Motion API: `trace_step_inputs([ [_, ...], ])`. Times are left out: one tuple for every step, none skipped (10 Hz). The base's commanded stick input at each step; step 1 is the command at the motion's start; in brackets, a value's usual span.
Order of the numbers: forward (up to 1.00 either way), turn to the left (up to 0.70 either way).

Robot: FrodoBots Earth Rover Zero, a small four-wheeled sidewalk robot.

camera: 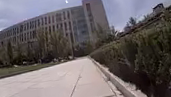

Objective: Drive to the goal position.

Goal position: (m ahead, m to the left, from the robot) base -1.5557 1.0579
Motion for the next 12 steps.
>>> trace_step_inputs([
  [0.02,0.00],
  [0.03,0.00],
  [0.00,0.00],
  [0.01,0.00],
  [0.03,0.00],
  [0.04,0.00],
  [0.01,0.00],
  [0.03,0.00],
  [0.04,0.00],
  [0.04,0.00],
  [0.04,0.00],
  [0.01,0.00],
])
